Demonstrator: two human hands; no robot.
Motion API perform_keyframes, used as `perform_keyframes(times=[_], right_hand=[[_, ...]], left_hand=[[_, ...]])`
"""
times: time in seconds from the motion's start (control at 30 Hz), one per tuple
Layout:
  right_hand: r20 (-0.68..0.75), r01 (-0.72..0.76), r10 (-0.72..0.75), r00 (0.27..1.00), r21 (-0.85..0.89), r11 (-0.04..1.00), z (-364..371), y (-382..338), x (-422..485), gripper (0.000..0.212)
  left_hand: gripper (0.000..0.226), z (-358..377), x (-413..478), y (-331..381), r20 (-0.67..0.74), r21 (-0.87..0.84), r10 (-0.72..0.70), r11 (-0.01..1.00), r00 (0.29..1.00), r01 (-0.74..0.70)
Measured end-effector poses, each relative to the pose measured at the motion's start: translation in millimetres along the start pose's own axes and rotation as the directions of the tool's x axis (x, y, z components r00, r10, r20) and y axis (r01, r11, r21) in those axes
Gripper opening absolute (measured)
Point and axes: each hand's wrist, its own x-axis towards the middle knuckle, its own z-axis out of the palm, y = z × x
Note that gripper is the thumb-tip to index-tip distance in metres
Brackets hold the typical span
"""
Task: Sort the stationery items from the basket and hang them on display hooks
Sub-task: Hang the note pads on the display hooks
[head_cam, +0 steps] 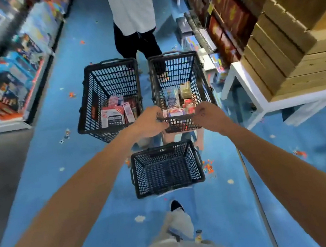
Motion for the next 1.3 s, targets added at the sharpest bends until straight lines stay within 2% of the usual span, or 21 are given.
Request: perform_keyframes(times=[0.2, 0.4, 0.53, 0.67, 0.73, 0.77, 0.83, 0.9, 0.93, 0.97, 1.03, 1.1, 1.17, 1.3], right_hand=[[0.039, -0.122, 0.117, 0.992, 0.166, 0.979, -10.4, 4.5, 86.5, 0.024], [0.113, -0.273, 0.251, 0.961, 0.265, 0.925, -8.2, 27.0, 165.3, 0.027], [0.25, -0.39, 0.332, 0.91, 0.24, 0.889, 0.3, 52.8, 234.1, 0.023], [0.338, -0.479, 0.388, 0.858, 0.251, 0.841, 16.6, 82.5, 302.6, 0.036], [0.387, -0.559, 0.442, 0.809, 0.275, 0.782, 27.6, 99.7, 330.5, 0.037], [0.419, -0.6, 0.466, 0.779, 0.284, 0.748, 34.8, 109.3, 342.6, 0.037], [0.469, -0.657, 0.503, 0.726, 0.257, 0.709, 53.3, 128.6, 360.9, 0.026], [0.49, -0.695, 0.538, 0.686, 0.225, 0.682, 74.2, 145.3, 371.8, 0.013], [0.512, -0.712, 0.547, 0.662, 0.205, 0.671, 84.5, 151.6, 375.0, 0.017], [0.536, -0.728, 0.554, 0.637, 0.182, 0.661, 94.6, 157.8, 377.8, 0.03], [0.565, -0.751, 0.572, 0.595, 0.135, 0.647, 113.2, 169.1, 382.1, 0.058], [0.563, -0.751, 0.585, 0.584, 0.1, 0.652, 125.8, 174.9, 384.9, 0.064], [0.571, -0.759, 0.596, 0.564, 0.075, 0.647, 136.9, 179.9, 389.9, 0.055], [0.56, -0.799, 0.641, 0.525, 0.065, 0.598, 149.8, 182.5, 397.2, 0.023]], left_hand=[[0.072, -19.1, 74.1, -8.9, 0.081, -0.074, -0.044, 0.996, 0.996, 0.05], [0.076, -21.7, 157.5, -1.7, 0.139, -0.163, -0.11, 0.978, 0.984, 0.133], [0.079, -4.1, 224.9, -1.1, 0.181, -0.213, -0.19, 0.95, 0.965, 0.227], [0.073, 28.2, 291.7, -15.3, 0.239, -0.266, -0.358, 0.87, 0.903, 0.416], [0.059, 49.2, 321.0, -26.7, 0.273, -0.301, -0.418, 0.818, 0.866, 0.49], [0.06, 61.4, 333.7, -34.5, 0.292, -0.323, -0.452, 0.783, 0.843, 0.532], [0.062, 82.4, 351.7, -47.8, 0.321, -0.335, -0.533, 0.709, 0.783, 0.621], [0.043, 102.4, 365.8, -61.1, 0.328, -0.336, -0.592, 0.655, 0.736, 0.677], [0.038, 111.0, 371.3, -66.1, 0.334, -0.331, -0.609, 0.639, 0.719, 0.695], [0.042, 118.8, 376.2, -70.3, 0.351, -0.328, -0.616, 0.625, 0.705, 0.709], [0.06, 135.6, 385.8, -81.4, 0.369, -0.321, -0.62, 0.614, 0.693, 0.721], [0.056, 146.0, 392.5, -87.1, 0.371, -0.343, -0.63, 0.59, 0.682, 0.731], [0.048, 152.7, 398.3, -89.9, 0.35, -0.349, -0.643, 0.586, 0.682, 0.731], [0.05, 167.5, 406.8, -95.0, 0.35, -0.321, -0.666, 0.575, 0.659, 0.752]])
